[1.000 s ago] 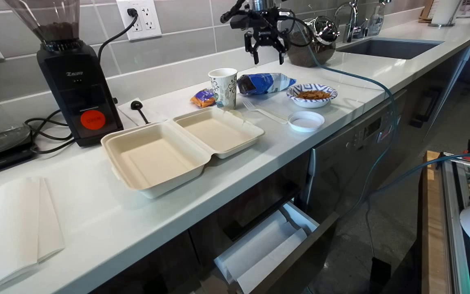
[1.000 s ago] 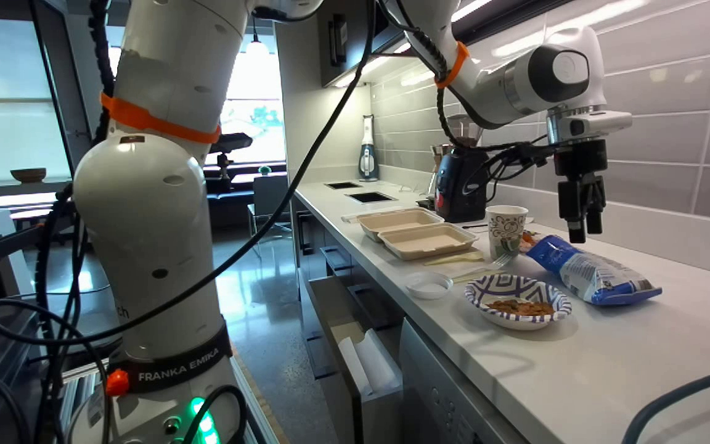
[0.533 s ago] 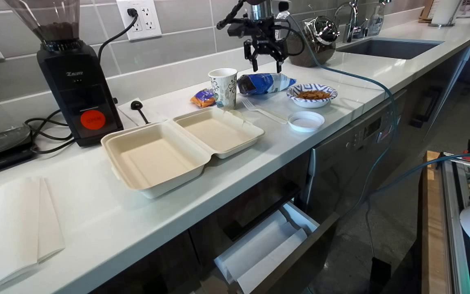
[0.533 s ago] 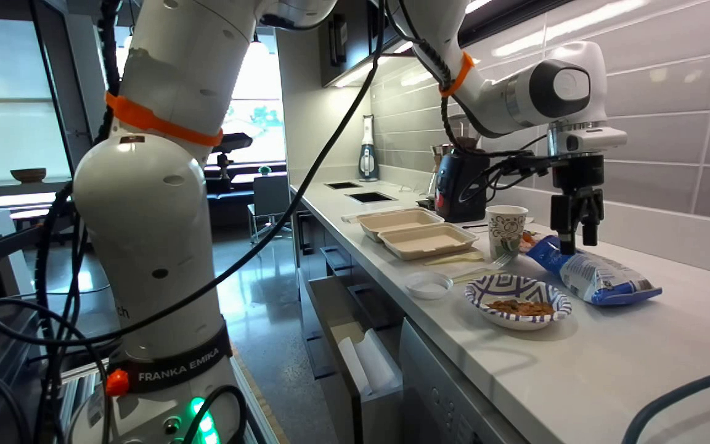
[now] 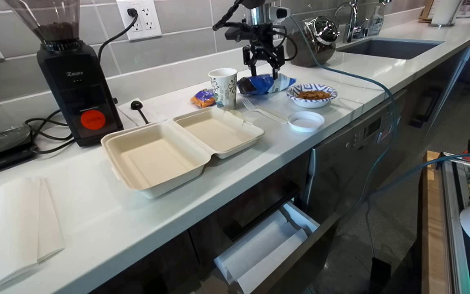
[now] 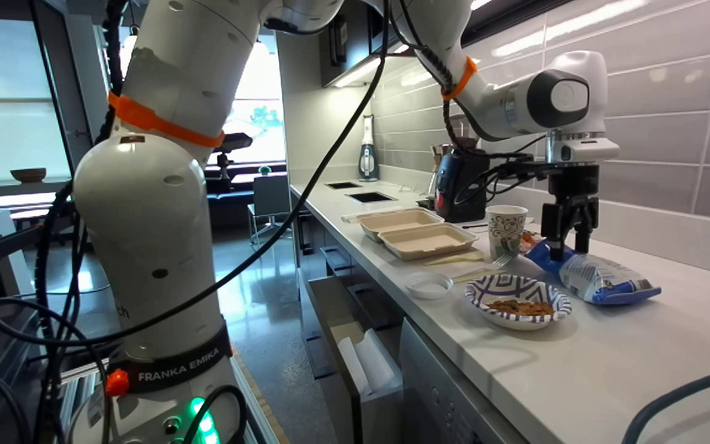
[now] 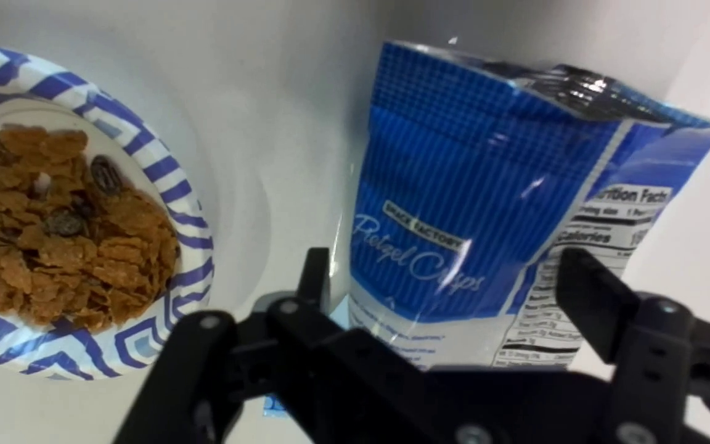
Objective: Pour the snacks out of the white and blue packet and into the food pack.
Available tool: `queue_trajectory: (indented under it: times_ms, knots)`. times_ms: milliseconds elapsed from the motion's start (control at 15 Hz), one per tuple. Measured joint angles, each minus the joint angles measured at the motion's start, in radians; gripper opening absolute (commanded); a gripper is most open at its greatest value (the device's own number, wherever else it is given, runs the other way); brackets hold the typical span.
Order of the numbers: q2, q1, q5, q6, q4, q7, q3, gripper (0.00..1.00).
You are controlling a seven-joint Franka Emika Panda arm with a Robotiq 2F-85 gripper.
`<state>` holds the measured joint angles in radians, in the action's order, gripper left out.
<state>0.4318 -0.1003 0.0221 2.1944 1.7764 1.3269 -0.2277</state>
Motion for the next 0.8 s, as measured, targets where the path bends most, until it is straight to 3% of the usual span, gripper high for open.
queue_trajectory:
  times_ms: [600,800]
  knots:
    - [0.029,0.002,-0.015,0.000,-0.036,0.034,0.012,0.03]
    - [0.037,0.002,-0.018,0.000,-0.047,0.040,0.013,0.00]
